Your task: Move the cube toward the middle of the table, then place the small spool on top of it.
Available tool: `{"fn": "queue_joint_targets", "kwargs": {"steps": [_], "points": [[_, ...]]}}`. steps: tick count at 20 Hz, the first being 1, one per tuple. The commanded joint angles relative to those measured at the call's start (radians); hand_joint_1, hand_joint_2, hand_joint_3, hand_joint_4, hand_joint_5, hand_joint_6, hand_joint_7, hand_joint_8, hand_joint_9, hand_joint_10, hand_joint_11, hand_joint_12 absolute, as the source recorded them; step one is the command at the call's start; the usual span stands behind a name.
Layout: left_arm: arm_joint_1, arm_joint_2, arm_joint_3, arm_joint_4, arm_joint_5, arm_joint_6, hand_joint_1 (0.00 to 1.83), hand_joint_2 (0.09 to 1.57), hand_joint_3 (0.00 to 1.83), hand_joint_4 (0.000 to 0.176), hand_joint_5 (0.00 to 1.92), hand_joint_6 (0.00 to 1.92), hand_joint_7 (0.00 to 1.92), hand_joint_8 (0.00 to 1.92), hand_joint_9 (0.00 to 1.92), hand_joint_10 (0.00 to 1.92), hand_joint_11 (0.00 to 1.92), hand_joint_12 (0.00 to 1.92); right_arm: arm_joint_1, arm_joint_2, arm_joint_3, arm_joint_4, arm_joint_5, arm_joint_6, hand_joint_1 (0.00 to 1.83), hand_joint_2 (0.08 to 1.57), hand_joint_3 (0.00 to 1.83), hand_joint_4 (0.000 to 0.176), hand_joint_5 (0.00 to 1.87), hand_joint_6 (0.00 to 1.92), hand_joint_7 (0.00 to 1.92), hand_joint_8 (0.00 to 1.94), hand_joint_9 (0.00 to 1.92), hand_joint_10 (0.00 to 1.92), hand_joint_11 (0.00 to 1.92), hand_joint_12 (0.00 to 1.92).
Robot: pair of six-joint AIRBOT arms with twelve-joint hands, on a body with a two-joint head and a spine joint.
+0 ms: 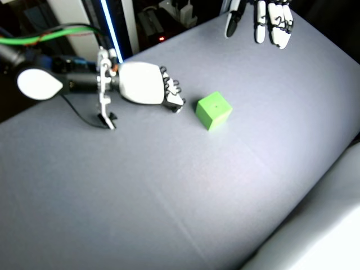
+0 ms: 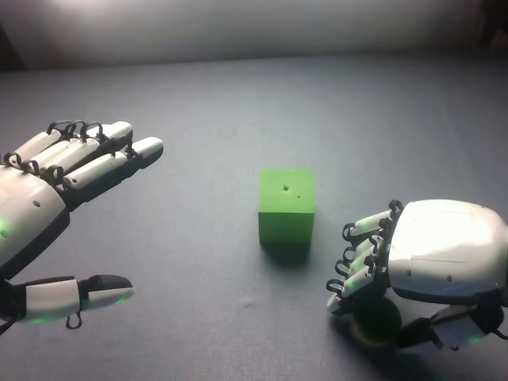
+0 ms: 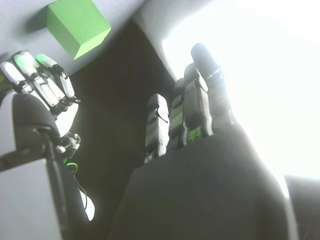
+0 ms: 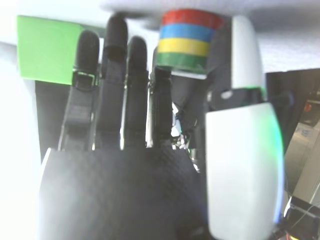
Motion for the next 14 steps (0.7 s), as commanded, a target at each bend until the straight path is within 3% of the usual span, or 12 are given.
{"fn": "queue_joint_targets", "kwargs": {"steps": [1,2,3,4,6,7,9,10,11,12,13,14], "points": [[-0.006,-0.002,0.004,0.005,-0.119,-0.004,0.88,0.97,0.0,0.156,0.12,0.0,0.06,0.0,0.13,0.0,0.0,0.86,0.012,-0.001,0.001,0.027,0.097,0.004,1.11,1.01,0.0,0.0,0.86,0.01,0.92,0.14,0.69,1.02,0.48,1.35],[-0.006,-0.004,0.005,0.005,-0.117,-0.004,0.89,0.97,0.0,0.158,0.12,0.0,0.06,0.0,0.14,0.0,0.0,0.9,0.012,-0.003,0.002,0.027,0.097,0.004,1.12,1.07,0.0,0.0,0.99,0.72,0.97,0.23,0.73,1.08,0.52,1.37],[-0.006,-0.004,0.006,0.005,-0.116,-0.006,0.88,0.97,0.0,0.151,0.13,0.0,0.07,0.0,0.14,0.0,0.0,0.9,0.012,-0.004,0.003,0.027,0.097,0.004,1.12,1.12,0.0,0.0,0.95,0.97,0.94,0.4,0.72,1.12,0.52,1.4],[-0.006,-0.006,0.007,0.004,-0.114,-0.006,0.87,0.96,0.0,0.154,0.13,0.0,0.07,0.0,0.11,0.0,0.0,0.8,0.012,-0.005,0.003,0.027,0.097,0.004,1.16,1.1,0.0,0.0,1.0,0.91,0.82,1.24,0.73,1.41,0.54,1.52],[-0.006,-0.006,0.008,0.003,-0.113,-0.006,0.87,0.96,0.0,0.153,0.13,0.0,0.08,0.0,0.12,0.0,0.0,0.82,0.012,-0.005,0.003,0.027,0.097,0.004,1.14,1.1,0.0,0.0,1.02,0.92,0.78,1.34,0.71,1.55,0.55,1.6],[-0.006,-0.006,0.008,0.003,-0.112,-0.006,0.88,0.96,0.0,0.153,0.13,0.0,0.08,0.0,0.12,0.0,0.0,0.83,0.012,-0.005,0.003,0.027,0.097,0.004,1.23,1.12,0.0,0.0,1.06,0.69,0.87,1.36,0.72,1.46,0.55,1.57],[-0.005,-0.007,0.008,0.002,-0.111,-0.006,0.88,0.96,0.0,0.161,0.13,0.0,0.08,0.0,0.12,0.0,0.0,0.86,0.012,-0.005,0.004,0.027,0.097,0.004,1.26,1.11,0.0,0.0,1.12,0.55,0.92,1.32,0.74,1.36,0.53,1.55],[-0.004,-0.007,0.008,0.002,-0.111,-0.006,0.89,0.96,0.0,0.164,0.13,0.0,0.08,0.0,0.11,0.0,0.0,0.84,0.013,-0.005,0.005,0.027,0.097,0.004,1.25,1.11,0.0,0.0,1.09,0.64,0.93,1.27,0.76,1.26,0.52,1.5],[-0.004,-0.007,0.008,0.002,-0.111,-0.006,0.89,0.96,0.0,0.154,0.14,0.0,0.09,0.0,0.1,0.0,0.0,0.82,0.016,-0.005,0.006,0.027,0.098,0.004,1.23,1.11,0.0,0.0,1.07,0.85,0.91,1.09,0.8,0.99,0.57,1.39],[-0.003,-0.007,0.008,0.001,-0.111,-0.007,0.9,0.97,0.0,0.143,0.14,0.0,0.09,0.0,0.09,0.0,0.0,0.82,0.02,-0.005,0.006,0.027,0.098,0.004,1.23,1.11,0.0,0.0,1.11,0.72,0.89,1.21,0.8,1.06,0.59,1.42],[0.0,-0.007,0.008,0.0,-0.111,-0.007,0.9,0.97,0.0,0.143,0.14,0.0,0.08,0.0,0.09,0.0,0.0,0.82,0.031,-0.004,0.008,0.028,0.104,0.004,1.25,1.13,0.0,0.0,1.14,0.55,0.85,1.38,0.74,1.37,0.6,1.62],[0.002,-0.007,0.008,-0.001,-0.113,-0.009,0.92,0.97,0.0,0.137,0.14,0.0,0.07,0.0,0.08,0.0,0.0,0.8,0.042,-0.003,0.011,0.034,0.114,0.004,1.2,1.07,0.0,0.0,1.13,0.69,0.8,1.4,0.8,1.59,0.72,1.77]]}}
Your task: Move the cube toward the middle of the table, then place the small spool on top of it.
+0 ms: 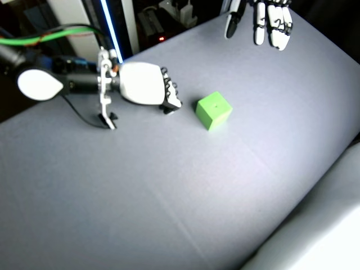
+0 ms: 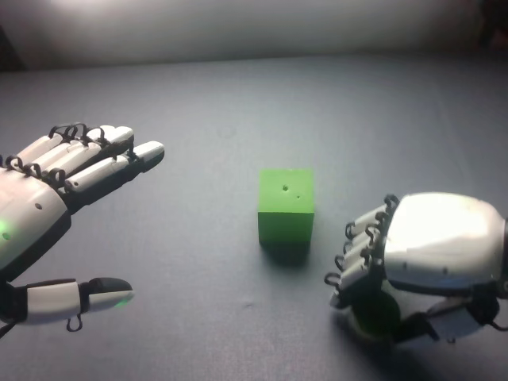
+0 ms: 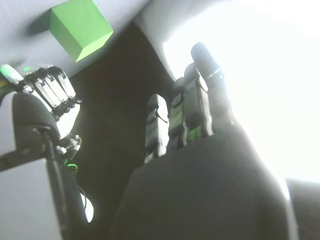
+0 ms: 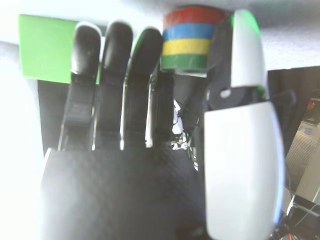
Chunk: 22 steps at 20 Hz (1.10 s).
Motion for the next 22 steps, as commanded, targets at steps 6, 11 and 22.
{"fn": "queue_joint_targets", "kwargs": {"steps": [6,11,22], "points": [[0.006,0.0,0.003,0.0,-0.126,-0.007,0.9,0.97,0.0,0.164,0.14,0.0,0.08,0.01,0.14,0.02,0.06,0.84,0.066,0.023,0.034,0.201,0.207,-0.08,1.27,1.1,0.0,0.0,1.21,0.37,0.91,1.29,0.89,1.03,0.73,1.37],[0.008,0.0,0.004,0.0,-0.127,-0.01,0.9,0.97,0.0,0.168,0.12,0.0,0.07,0.0,0.13,0.0,0.03,0.82,0.169,0.013,0.074,0.268,0.222,-0.145,1.23,1.09,0.0,0.004,1.02,0.9,1.05,0.93,0.86,0.9,0.57,1.45],[0.008,-0.004,0.008,0.001,-0.116,-0.02,0.92,0.97,0.0,0.144,0.11,0.0,0.07,0.0,0.09,0.0,0.0,0.75,0.303,-0.118,0.189,0.277,0.104,-0.182,1.26,1.06,0.0,0.0,1.12,0.9,1.13,0.6,0.96,0.2,0.27,1.27]]}}
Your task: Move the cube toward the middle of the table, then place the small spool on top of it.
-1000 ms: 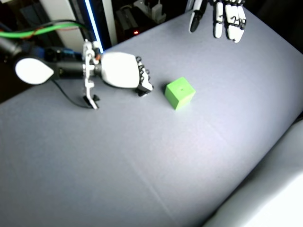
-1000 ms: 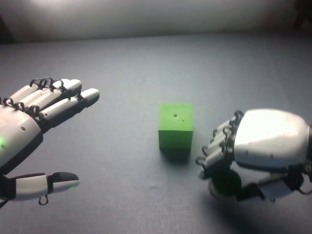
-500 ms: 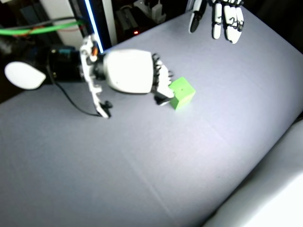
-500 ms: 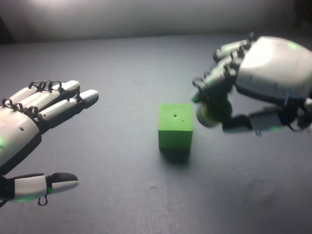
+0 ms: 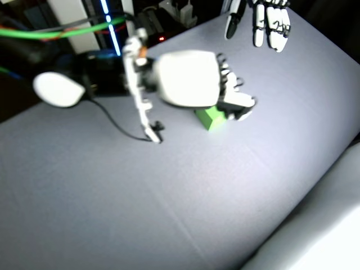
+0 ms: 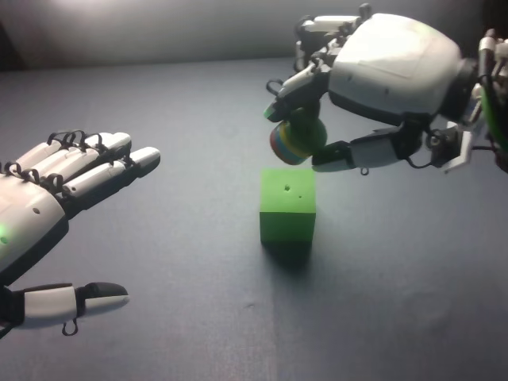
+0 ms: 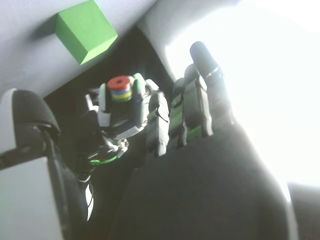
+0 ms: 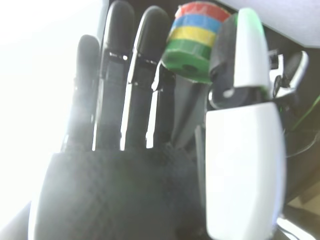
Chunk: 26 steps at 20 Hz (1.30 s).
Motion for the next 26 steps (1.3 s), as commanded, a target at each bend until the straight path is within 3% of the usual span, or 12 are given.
{"fn": "queue_joint_targets", "kwargs": {"steps": [1,3,7,9,10,11,14,15,17,19,23,26], "points": [[-0.006,-0.004,0.005,0.005,-0.122,-0.004,0.94,0.96,0.0,0.14,0.12,0.0,0.09,0.01,0.11,0.01,0.02,0.76,0.012,0.0,0.009,0.029,0.074,-0.006,1.26,1.05,0.0,0.0,1.15,0.85,1.09,0.68,1.02,0.17,0.38,1.34],[-0.006,-0.004,0.004,0.006,-0.122,-0.004,0.96,0.95,0.0,0.136,0.13,0.01,0.1,0.01,0.11,0.01,0.02,0.76,0.012,-0.013,0.017,0.024,0.054,-0.008,1.26,1.05,0.0,0.0,1.15,0.83,1.12,0.65,1.08,0.2,0.51,1.35],[-0.006,-0.004,0.004,0.006,-0.13,-0.009,0.94,0.96,0.0,0.127,0.14,0.0,0.09,0.0,0.1,0.0,0.0,0.76,0.012,-0.02,0.014,-0.004,0.023,-0.008,1.27,1.02,0.0,0.003,1.25,0.57,1.15,0.69,1.01,0.61,0.65,1.38],[-0.006,-0.004,0.003,0.006,-0.13,-0.01,0.94,0.96,0.0,0.134,0.14,0.0,0.09,0.0,0.1,0.0,0.0,0.76,0.012,-0.019,0.012,-0.009,0.01,-0.008,1.27,1.02,0.0,0.025,1.22,0.63,1.2,0.61,1.04,0.61,0.7,1.31],[-0.006,-0.004,0.003,0.006,-0.13,-0.01,0.94,0.96,0.0,0.13,0.15,0.01,0.1,0.0,0.11,0.01,0.01,0.77,0.012,-0.019,0.011,-0.009,0.006,-0.008,1.27,1.02,0.0,0.0,1.21,0.68,1.2,0.56,1.04,0.56,0.69,1.27],[-0.006,-0.004,0.003,0.006,-0.13,-0.011,0.95,0.96,0.0,0.11,0.15,0.0,0.1,0.01,0.11,0.0,0.0,0.77,0.012,-0.019,0.012,-0.012,0.002,-0.008,1.27,1.02,0.0,0.0,1.22,0.67,1.21,0.53,1.05,0.51,0.68,1.25],[-0.006,-0.004,0.004,0.006,-0.133,-0.011,0.92,0.96,0.0,0.117,0.14,0.0,0.09,0.0,0.11,0.0,0.0,0.76,0.012,-0.023,0.013,-0.025,-0.004,-0.008,1.27,1.0,0.0,0.025,1.3,0.44,1.2,0.64,1.09,0.53,0.7,1.3],[-0.007,-0.005,0.004,0.006,-0.135,-0.011,0.94,0.96,0.0,0.116,0.15,0.0,0.1,0.0,0.11,0.0,0.0,0.76,0.012,-0.025,0.013,-0.03,-0.007,-0.008,1.28,1.01,0.0,0.0,1.37,0.21,1.16,0.83,1.08,0.69,0.74,1.37],[-0.007,-0.006,0.004,0.006,-0.137,-0.011,0.95,0.96,0.0,0.116,0.14,0.0,0.11,0.0,0.12,0.0,0.0,0.73,0.012,-0.028,0.013,-0.036,-0.021,-0.008,1.29,1.02,0.0,0.0,1.42,0.02,1.09,1.03,1.0,0.94,0.71,1.5],[-0.008,-0.006,0.004,0.006,-0.136,-0.012,0.94,0.97,0.0,0.12,0.14,0.0,0.11,0.0,0.12,0.0,0.0,0.75,0.011,-0.034,0.016,-0.04,-0.034,-0.008,1.28,1.0,0.0,0.0,1.46,0.02,1.16,0.81,1.02,0.81,0.71,1.4],[-0.008,-0.007,0.005,0.006,-0.136,-0.013,0.96,0.97,0.0,0.115,0.14,0.0,0.11,0.0,0.12,0.0,0.0,0.75,0.011,-0.052,0.025,-0.044,-0.04,-0.008,1.28,1.05,0.0,0.0,1.42,0.0,1.0,1.17,0.91,1.25,0.73,1.73],[-0.008,-0.009,0.006,0.007,-0.136,-0.014,0.96,0.97,0.0,0.118,0.13,0.0,0.1,0.0,0.12,0.0,0.0,0.71,0.011,-0.061,0.031,-0.045,-0.049,-0.01,1.29,1.03,0.0,0.0,1.41,0.01,1.09,1.03,0.97,1.28,0.82,1.69]]}}
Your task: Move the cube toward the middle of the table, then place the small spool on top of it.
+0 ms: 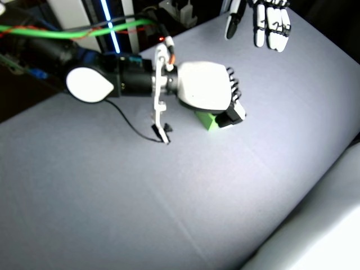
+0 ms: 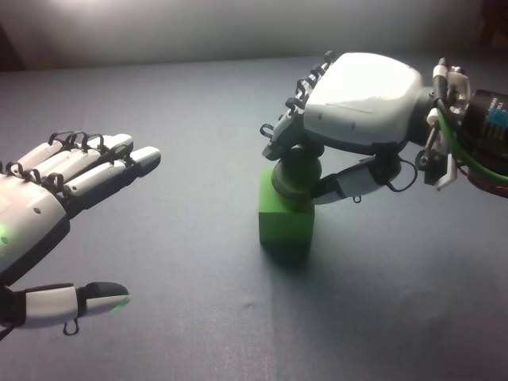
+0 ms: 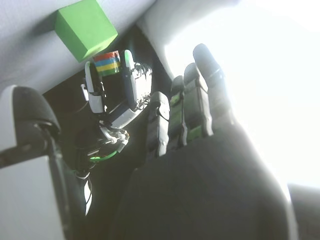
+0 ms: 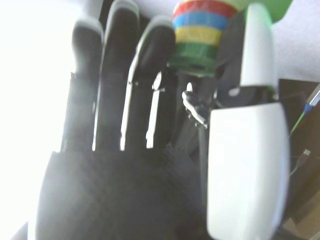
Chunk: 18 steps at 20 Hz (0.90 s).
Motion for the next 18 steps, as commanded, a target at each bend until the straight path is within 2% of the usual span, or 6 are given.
{"fn": "queue_joint_targets", "kwargs": {"steps": [1,2,6,13,17,18], "points": [[-0.008,-0.005,0.006,0.005,-0.127,-0.004,0.96,0.97,0.0,0.118,0.12,0.0,0.1,0.0,0.12,0.0,0.0,0.7,0.01,-0.003,0.006,0.023,0.1,-0.008,1.28,1.02,0.0,0.0,1.29,0.26,1.17,0.86,0.97,1.15,0.79,1.62],[-0.008,-0.005,0.006,0.005,-0.127,-0.005,0.93,0.97,0.0,0.122,0.12,0.0,0.1,0.0,0.12,0.0,0.0,0.7,0.01,-0.006,0.006,0.023,0.098,-0.012,1.26,1.05,0.0,0.0,1.08,0.65,1.17,0.82,0.94,0.95,0.73,1.51],[-0.008,-0.006,0.008,0.006,-0.127,-0.007,0.94,0.97,0.0,0.124,0.12,0.0,0.09,0.0,0.12,0.0,0.0,0.73,0.01,-0.01,0.006,0.021,0.098,-0.019,1.07,0.94,0.0,0.003,0.73,0.01,0.83,0.05,0.79,0.41,0.42,1.24],[-0.008,-0.009,0.011,0.007,-0.127,-0.011,0.95,0.97,0.0,0.139,0.13,0.0,0.1,0.0,0.12,0.0,0.0,0.69,0.01,-0.01,0.006,0.021,0.098,-0.019,1.02,0.92,0.0,0.024,0.53,0.0,0.69,0.0,0.73,0.31,0.34,1.15],[-0.008,-0.009,0.012,0.006,-0.137,-0.014,0.95,0.96,0.0,0.14,0.15,0.0,0.11,0.01,0.14,0.01,0.0,0.7,0.01,-0.01,-0.007,0.022,0.103,-0.019,0.96,0.85,0.0,0.16,0.09,0.0,0.25,0.0,0.33,0.0,0.0,1.07],[-0.008,-0.009,0.012,0.006,-0.144,-0.015,0.92,0.97,0.0,0.151,0.13,0.0,0.11,0.0,0.14,0.01,0.0,0.71,0.01,-0.009,-0.016,0.023,0.111,-0.019,0.99,0.88,0.0,0.173,0.02,0.0,0.08,0.0,0.14,0.01,0.0,0.73]]}}
